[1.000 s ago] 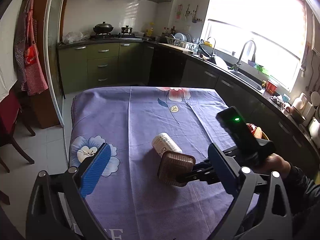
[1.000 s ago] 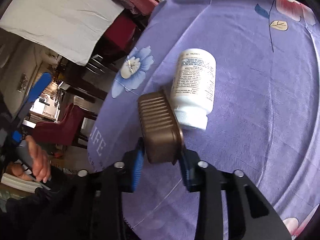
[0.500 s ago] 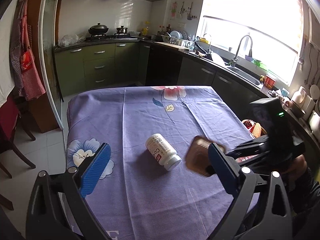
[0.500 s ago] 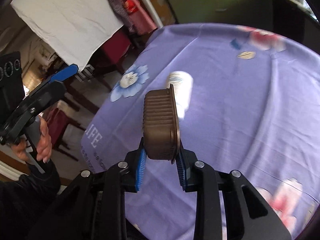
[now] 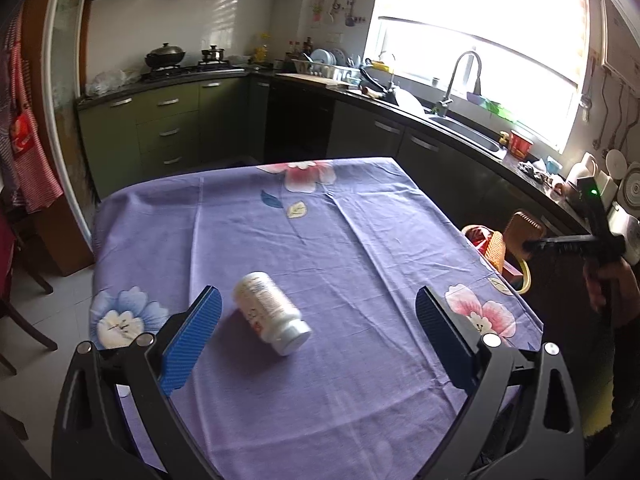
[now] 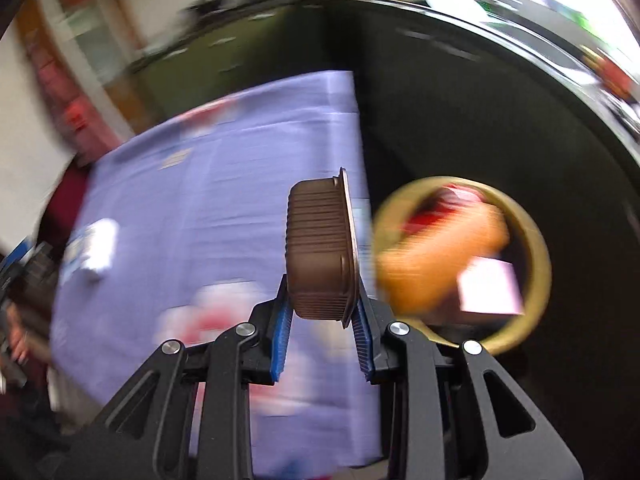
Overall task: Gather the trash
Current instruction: 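Carry the brown basket over the bin and open the right gripper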
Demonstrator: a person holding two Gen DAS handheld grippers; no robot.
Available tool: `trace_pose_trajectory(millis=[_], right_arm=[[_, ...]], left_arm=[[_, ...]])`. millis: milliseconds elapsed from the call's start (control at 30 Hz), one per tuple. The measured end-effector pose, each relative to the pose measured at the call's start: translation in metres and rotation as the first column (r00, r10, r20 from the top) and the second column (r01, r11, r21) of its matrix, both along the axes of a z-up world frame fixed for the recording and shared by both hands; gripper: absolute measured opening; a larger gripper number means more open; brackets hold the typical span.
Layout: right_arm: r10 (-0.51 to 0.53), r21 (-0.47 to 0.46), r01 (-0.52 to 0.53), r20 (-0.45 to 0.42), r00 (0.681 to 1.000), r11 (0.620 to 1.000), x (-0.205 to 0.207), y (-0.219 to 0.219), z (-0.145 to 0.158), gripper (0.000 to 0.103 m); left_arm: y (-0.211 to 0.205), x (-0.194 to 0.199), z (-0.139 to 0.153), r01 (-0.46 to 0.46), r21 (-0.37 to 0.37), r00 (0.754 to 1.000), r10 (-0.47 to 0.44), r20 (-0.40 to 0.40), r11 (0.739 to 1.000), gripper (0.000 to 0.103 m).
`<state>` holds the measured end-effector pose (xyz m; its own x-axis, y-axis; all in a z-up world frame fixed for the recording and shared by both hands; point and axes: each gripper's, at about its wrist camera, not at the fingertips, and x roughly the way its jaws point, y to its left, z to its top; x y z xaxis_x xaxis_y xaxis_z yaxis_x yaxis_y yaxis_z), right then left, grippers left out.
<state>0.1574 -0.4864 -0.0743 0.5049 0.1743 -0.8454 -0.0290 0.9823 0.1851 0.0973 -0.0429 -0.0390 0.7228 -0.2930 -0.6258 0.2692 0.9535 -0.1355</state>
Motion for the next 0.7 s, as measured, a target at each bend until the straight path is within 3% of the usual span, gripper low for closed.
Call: trace_pose_trajectory(millis=[133,233,433,567,633,700], right_arm=[[-0.171,-0.058,0.166,-0.085,0.982,0.984,0.025,-0.083,-0.031,0.028],[-0.234,-0.094,0.222,-0.145,0.961,0.97,0.043,-0.118,-0.059,0.028],[-0.301,-0.178,0.269,-0.187,0.935,0.947,0.069,-0.144,-0.098,0.028],[-0.308,-0.211,0.268,-0.184,0.933,0.94,0.073,-0.147,-0.103,0.03],[-0.306,-0.231,0.268,-0.149,0.94,0.935,0.071,-0.139,-0.093,0.039],[-0.302,-0.245,0.271,-0.097,0.949,0.931,0.057,-0.134,-0.074,0.041]], left_arm=[[-0.019,0.006,-0.005,0.032,0.014,0.999,-0.032,-0.015,0.999,0.093],[-0.028,0.008,-0.006,0.044,0.033,0.999,-0.043,-0.022,0.998,0.093],[-0.035,0.011,-0.007,0.042,0.055,0.999,-0.041,-0.031,0.998,0.093],[-0.037,0.012,-0.009,0.042,0.06,0.998,-0.04,-0.041,0.997,0.093],[-0.038,0.012,-0.011,0.045,0.063,0.998,-0.043,-0.045,0.997,0.093],[-0.039,0.013,-0.013,0.048,0.066,0.998,-0.045,-0.051,0.997,0.093]])
